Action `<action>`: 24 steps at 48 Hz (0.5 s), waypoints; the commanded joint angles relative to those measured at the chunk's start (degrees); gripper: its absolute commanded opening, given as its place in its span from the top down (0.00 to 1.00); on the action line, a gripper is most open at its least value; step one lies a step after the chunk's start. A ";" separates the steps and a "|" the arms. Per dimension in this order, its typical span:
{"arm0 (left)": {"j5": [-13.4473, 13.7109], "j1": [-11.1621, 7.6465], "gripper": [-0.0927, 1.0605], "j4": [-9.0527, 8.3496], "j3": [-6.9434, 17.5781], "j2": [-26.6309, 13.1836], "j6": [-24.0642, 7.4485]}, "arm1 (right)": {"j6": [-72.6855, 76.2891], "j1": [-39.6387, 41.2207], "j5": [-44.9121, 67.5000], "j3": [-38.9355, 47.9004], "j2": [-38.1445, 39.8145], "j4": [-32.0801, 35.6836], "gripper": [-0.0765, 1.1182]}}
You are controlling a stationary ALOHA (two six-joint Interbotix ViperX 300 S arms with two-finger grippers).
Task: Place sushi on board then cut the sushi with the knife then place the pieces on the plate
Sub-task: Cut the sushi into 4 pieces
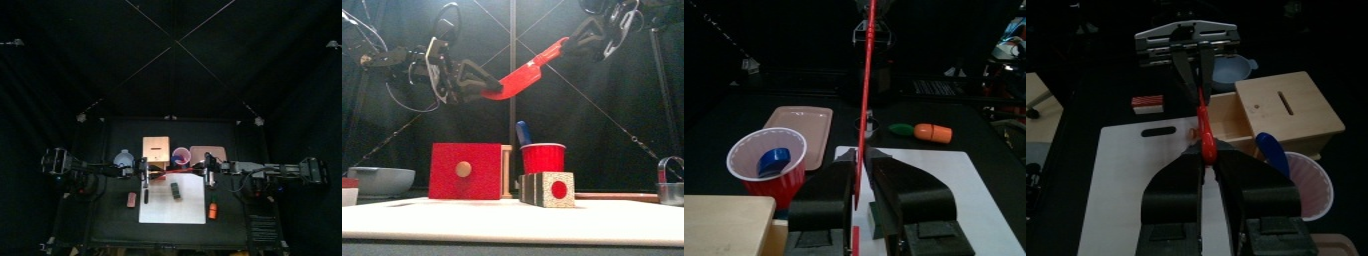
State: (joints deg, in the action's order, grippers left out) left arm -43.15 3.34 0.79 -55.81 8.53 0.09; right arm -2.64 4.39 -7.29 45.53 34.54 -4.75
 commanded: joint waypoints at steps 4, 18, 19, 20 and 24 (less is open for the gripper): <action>-0.18 -0.70 0.54 -0.26 -1.32 3.25 0.09 | 0.18 -0.18 0.00 -0.18 -1.14 -2.55 0.54; 6.68 -8.00 0.54 -1.49 -3.78 12.66 0.18 | 0.00 -0.18 -0.09 2.64 -4.75 -6.15 0.54; 7.56 -8.00 0.54 -1.49 -3.78 13.45 0.18 | 0.00 -0.18 0.00 2.64 -4.92 -6.15 0.54; 8.44 -8.00 0.55 -1.49 -3.78 14.24 0.09 | 0.00 -0.26 0.09 2.64 -5.01 -6.15 0.54; 11.51 -7.91 0.55 -1.49 -4.13 16.00 0.00 | 0.09 -0.70 0.62 2.55 -5.19 -6.15 0.54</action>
State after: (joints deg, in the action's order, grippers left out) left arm -33.05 -3.60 -0.53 -60.03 22.68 0.09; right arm -2.72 3.52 -6.68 48.16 28.83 -10.99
